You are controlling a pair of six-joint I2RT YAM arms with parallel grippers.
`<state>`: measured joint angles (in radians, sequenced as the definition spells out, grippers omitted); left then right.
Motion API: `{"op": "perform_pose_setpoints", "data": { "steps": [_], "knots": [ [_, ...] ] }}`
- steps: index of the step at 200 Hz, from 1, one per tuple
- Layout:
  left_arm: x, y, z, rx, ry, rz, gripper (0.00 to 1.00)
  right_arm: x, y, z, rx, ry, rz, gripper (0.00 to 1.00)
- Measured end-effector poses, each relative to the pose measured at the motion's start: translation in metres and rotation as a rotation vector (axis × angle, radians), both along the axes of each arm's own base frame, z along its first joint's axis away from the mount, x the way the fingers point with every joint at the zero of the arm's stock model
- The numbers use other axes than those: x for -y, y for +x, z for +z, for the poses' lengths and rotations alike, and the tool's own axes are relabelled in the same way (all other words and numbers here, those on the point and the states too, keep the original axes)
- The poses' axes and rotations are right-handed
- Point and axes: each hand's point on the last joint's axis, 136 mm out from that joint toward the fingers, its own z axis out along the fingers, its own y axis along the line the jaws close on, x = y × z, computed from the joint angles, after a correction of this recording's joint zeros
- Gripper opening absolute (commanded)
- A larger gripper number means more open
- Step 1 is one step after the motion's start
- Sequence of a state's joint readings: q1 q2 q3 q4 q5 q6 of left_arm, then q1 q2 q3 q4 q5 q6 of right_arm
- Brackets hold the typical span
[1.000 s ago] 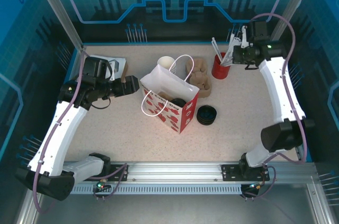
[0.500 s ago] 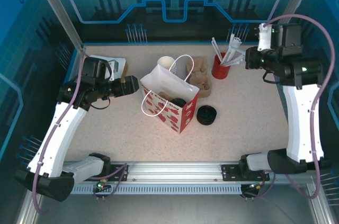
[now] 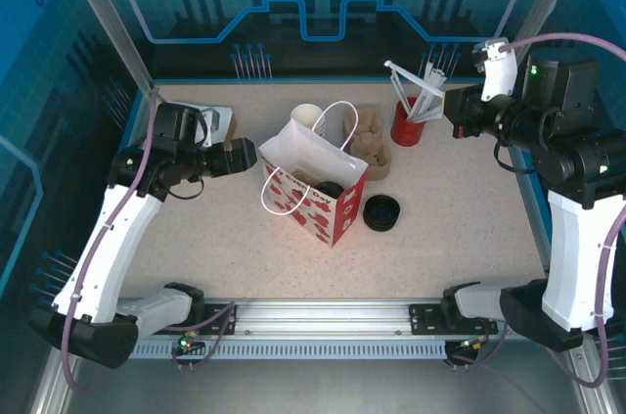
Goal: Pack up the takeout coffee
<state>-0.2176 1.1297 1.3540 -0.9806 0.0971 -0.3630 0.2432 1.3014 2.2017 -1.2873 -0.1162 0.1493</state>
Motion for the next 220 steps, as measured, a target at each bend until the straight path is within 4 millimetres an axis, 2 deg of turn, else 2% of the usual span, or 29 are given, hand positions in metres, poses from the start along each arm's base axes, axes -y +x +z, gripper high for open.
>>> {"op": "perform_pose_setpoints", "data": {
  "steps": [57, 118, 172, 220],
  "knots": [
    [-0.003, 0.002, 0.005, 0.016, 0.011, 0.012, 0.99, -0.050, -0.021, -0.004, -0.003, -0.023, 0.222, 0.07],
    [-0.004, 0.002, 0.004, 0.018, 0.019, 0.015, 0.99, -0.102, -0.022, -0.040, -0.103, -0.129, 0.406, 0.07],
    [-0.005, 0.001, 0.007, 0.027, 0.020, 0.018, 0.99, -0.121, -0.026, -0.062, -0.154, -0.173, 0.489, 0.07],
    [-0.006, 0.001, 0.007, 0.029, 0.022, 0.020, 0.99, -0.139, -0.017, -0.084, -0.211, -0.213, 0.533, 0.08]
  ]
}}
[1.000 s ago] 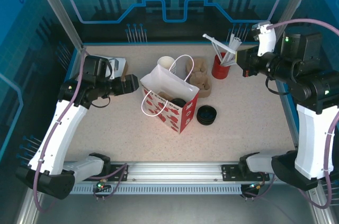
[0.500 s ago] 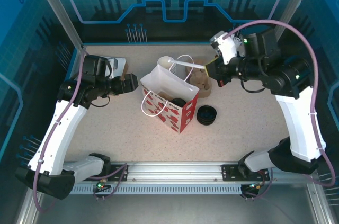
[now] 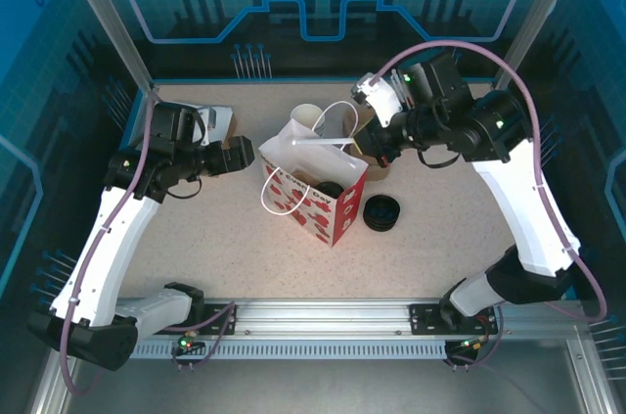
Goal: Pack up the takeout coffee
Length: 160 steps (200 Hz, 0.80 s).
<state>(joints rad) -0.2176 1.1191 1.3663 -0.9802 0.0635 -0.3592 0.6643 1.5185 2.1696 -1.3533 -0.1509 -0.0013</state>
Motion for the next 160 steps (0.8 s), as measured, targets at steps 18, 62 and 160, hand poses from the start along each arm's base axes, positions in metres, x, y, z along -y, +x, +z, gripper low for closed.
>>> {"op": "perform_pose_setpoints", "data": {
  "steps": [18, 62, 160],
  "knots": [
    [0.000, 0.000, 0.000, 0.000, 0.000, 0.000, 0.99, -0.009, 0.004, -0.011, -0.026, -0.023, 0.016, 0.08],
    [0.000, 0.000, 0.000, -0.001, 0.000, 0.000, 0.98, -0.034, 0.017, -0.044, -0.087, -0.089, 0.060, 0.10],
    [0.000, 0.000, -0.001, -0.001, 0.001, 0.000, 0.99, -0.067, 0.041, -0.064, -0.109, -0.083, 0.108, 0.40]
  ]
}}
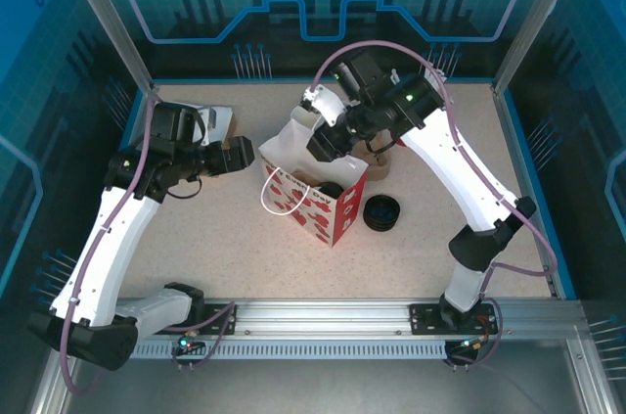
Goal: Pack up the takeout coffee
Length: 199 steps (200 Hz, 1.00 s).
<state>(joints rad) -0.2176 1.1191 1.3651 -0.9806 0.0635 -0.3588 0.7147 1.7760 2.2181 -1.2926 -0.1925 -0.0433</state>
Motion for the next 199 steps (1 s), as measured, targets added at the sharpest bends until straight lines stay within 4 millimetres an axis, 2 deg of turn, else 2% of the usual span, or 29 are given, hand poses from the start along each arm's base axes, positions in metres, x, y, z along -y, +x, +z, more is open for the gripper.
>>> {"op": "perform_pose_setpoints", "data": {
  "steps": [53, 101, 121, 152, 199],
  "knots": [
    [-0.005, 0.001, 0.000, -0.003, 0.000, 0.017, 0.99, 0.003, 0.002, 0.044, 0.089, 0.099, -0.031, 0.50],
    [-0.036, 0.010, 0.006, -0.002, -0.010, 0.123, 0.99, 0.037, -0.012, 0.096, 0.188, 0.212, -0.107, 0.66],
    [-0.052, 0.017, 0.005, -0.015, -0.024, 0.172, 0.99, 0.055, -0.024, 0.109, 0.226, 0.251, -0.136, 0.72],
    [-0.072, 0.029, -0.009, -0.065, -0.002, 0.192, 0.98, 0.076, -0.032, 0.109, 0.262, 0.275, -0.177, 0.82],
    [-0.097, 0.057, -0.046, -0.199, 0.128, 0.161, 0.93, 0.099, -0.032, 0.080, 0.254, 0.269, -0.253, 1.00]
  ]
}}
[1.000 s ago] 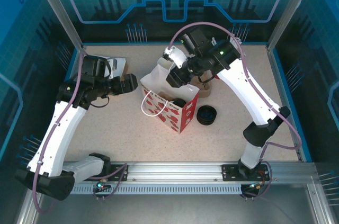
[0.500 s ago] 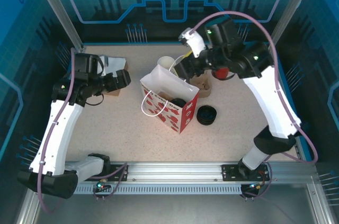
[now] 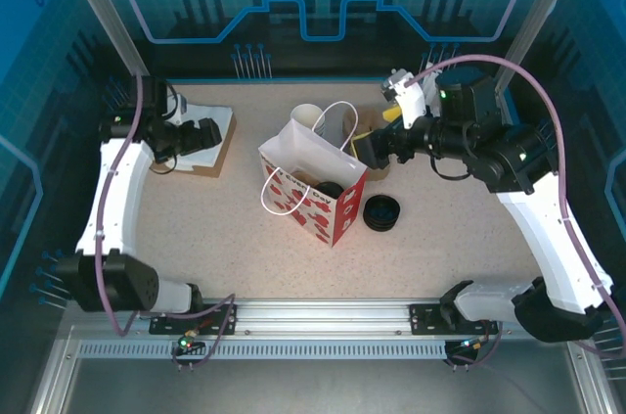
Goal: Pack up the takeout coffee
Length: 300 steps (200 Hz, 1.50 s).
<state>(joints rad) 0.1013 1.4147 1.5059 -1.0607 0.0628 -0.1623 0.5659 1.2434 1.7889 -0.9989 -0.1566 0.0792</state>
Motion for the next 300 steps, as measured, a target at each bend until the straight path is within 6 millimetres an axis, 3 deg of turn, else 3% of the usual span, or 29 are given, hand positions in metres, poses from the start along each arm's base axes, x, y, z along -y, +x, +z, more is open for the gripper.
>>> {"op": "perform_pose_setpoints", "data": {
  "steps": [42, 136, 205, 300],
  "knots": [
    [-0.016, 0.018, -0.049, -0.147, 0.006, 0.024, 0.93, 0.025, -0.004, -0.013, 0.019, 0.019, -0.079, 1.00],
    [-0.062, 0.044, -0.106, -0.156, -0.398, 0.433, 0.72, 0.047, -0.003, -0.033, 0.015, 0.016, -0.156, 1.00],
    [-0.074, 0.057, -0.131, -0.156, -0.542, 0.531, 0.62, 0.053, -0.001, -0.038, 0.008, 0.009, -0.179, 1.00],
    [-0.080, 0.066, -0.157, -0.172, -0.594, 0.586, 0.57, 0.055, 0.001, -0.038, 0.008, 0.008, -0.188, 1.00]
  ]
}}
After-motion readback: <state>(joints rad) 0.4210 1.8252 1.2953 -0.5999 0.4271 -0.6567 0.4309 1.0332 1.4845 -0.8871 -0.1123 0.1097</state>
